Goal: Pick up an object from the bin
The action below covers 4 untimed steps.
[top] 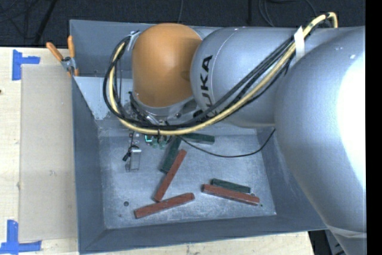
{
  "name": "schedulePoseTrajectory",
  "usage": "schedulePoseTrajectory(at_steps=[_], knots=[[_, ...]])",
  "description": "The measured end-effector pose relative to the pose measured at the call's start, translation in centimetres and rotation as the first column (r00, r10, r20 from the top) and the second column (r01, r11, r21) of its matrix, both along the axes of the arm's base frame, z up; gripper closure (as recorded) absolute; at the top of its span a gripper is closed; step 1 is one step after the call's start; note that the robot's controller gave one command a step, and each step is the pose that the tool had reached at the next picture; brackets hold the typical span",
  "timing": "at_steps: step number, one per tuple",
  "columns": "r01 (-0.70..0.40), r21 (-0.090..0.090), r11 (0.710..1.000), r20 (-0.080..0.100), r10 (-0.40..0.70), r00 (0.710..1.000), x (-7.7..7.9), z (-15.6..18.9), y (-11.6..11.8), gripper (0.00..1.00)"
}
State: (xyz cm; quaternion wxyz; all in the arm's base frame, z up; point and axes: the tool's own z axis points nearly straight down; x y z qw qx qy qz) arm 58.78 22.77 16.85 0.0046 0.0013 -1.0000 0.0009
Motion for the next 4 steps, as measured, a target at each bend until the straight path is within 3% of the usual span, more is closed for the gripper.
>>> schedulePoseTrajectory(at_steps=[1, 2, 3, 4], knots=[[-0.095, -0.002, 0.995, -0.001, 0.095, 0.995, -8.7, -1.9, -4.8, 0.00], [-0.651, 0.004, 0.759, 0.004, 0.651, 0.759, -6.3, -10.0, -4.2, 0.00], [-0.644, 0.002, 0.765, 0.007, 0.644, 0.765, -9.9, -9.9, -7.5, 0.00], [-0.643, 0.003, 0.766, 0.009, 0.643, 0.766, -9.8, -9.9, -7.4, 1.00]])
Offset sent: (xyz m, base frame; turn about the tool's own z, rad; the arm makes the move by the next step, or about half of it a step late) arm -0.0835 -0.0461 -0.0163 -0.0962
